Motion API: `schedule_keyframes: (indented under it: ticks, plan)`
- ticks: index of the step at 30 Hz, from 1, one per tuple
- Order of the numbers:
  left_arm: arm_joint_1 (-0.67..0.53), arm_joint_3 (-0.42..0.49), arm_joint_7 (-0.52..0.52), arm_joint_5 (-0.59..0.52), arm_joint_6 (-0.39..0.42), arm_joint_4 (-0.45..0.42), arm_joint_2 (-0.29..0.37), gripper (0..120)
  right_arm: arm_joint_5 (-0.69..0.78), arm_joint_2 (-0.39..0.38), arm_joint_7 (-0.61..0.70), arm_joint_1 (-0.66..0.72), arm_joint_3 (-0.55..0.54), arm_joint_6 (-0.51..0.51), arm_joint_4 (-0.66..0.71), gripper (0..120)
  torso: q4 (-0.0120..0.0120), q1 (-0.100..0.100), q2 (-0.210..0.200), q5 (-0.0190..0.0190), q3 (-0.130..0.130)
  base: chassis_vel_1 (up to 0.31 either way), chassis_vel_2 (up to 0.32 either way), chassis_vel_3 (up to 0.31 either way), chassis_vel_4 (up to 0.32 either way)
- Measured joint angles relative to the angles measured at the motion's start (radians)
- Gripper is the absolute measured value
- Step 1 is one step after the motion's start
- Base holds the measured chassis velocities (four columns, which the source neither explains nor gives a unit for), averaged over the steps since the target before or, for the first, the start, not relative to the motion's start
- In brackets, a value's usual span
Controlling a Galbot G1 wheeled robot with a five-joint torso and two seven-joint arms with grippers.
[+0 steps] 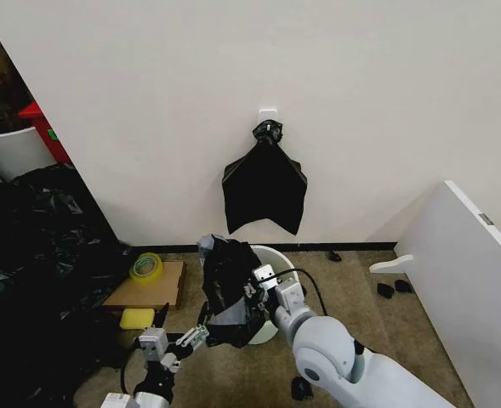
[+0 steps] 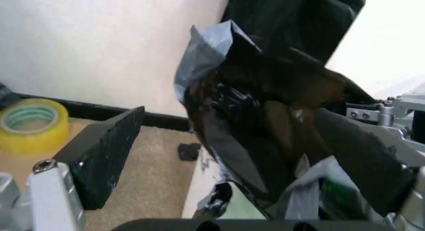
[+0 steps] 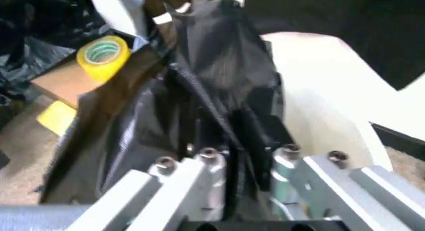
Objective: Place the garbage bag over the trash bin.
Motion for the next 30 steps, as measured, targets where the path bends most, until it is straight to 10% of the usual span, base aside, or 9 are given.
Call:
schedule_keyframes:
  ticks: [15,30]
  plan:
    - [-0.192,0.043,-0.055,-0.197,0.202,-0.035,0.052,100,0.003,-0.001,-0.006,0.004,-0.013,0.017,-0.003,0,0.0005,0.0,0.0,-0.0001,0.0,0.0,0.0,0.0,0.0]
    - [-0.405,0.073,-0.113,-0.309,0.302,0.108,0.036,97,0.009,0.017,-0.005,0.025,-0.053,0.017,-0.019,0,0.0,0.0,0.0,-0.0002,0.0,0.0,0.0,0.0,0.0]
